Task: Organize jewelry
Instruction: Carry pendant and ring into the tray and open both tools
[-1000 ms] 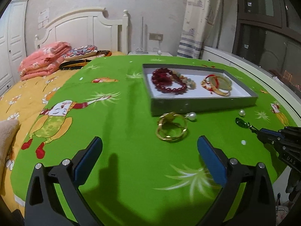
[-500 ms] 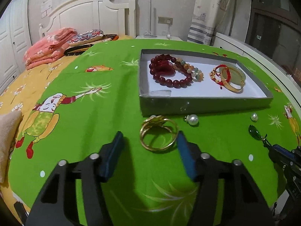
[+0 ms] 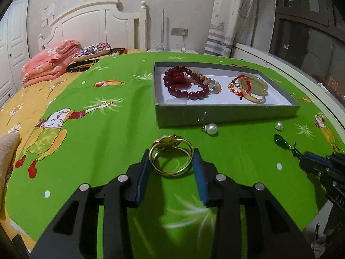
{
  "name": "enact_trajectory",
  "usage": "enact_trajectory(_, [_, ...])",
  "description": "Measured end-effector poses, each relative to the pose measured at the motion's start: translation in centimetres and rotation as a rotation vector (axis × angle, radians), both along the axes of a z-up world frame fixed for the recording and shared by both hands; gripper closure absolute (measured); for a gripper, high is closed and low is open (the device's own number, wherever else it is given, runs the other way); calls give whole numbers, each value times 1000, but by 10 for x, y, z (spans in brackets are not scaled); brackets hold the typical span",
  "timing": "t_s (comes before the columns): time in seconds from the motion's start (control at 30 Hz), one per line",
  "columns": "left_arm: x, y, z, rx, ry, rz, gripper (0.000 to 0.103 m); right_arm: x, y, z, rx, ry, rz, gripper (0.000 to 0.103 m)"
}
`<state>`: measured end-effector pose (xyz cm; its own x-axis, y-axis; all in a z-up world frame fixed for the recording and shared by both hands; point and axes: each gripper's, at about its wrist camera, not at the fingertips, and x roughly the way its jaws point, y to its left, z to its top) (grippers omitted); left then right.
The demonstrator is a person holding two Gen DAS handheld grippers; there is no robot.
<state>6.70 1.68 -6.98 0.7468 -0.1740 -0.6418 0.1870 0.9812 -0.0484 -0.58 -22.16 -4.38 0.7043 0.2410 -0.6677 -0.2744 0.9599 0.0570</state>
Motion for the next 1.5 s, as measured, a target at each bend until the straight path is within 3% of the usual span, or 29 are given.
enact_trajectory(0.13, [-4, 6, 0, -18, -11, 0, 66, -1, 6, -2, -40, -26, 3, 74])
enact_trajectory(0.17, [-5, 7, 0, -19, -14, -1, 66, -2, 7, -2, -60, -36, 3, 78])
enact_trajectory(0.2, [-6, 8, 0, -19, -18, -2, 66, -3, 8, -2, -66, -42, 7, 92])
enact_trajectory(0.23, [-6, 7, -1, -18, -21, -3, 66, -4, 8, -2, -67, -45, 3, 94])
enact_trajectory(0.67, [-37, 12, 18, -25, -164, -7, 66, -34, 8, 36, -46, -259, -49, 95])
enact_trajectory(1.07, [-61, -5, 27, 13, -240, -55, 66, -36, 17, 50, -50, -329, -116, 95])
enact_trajectory(1.5, [-33, -21, 40, 33, -249, -29, 66, 10, 13, 73, -70, -366, -181, 95])
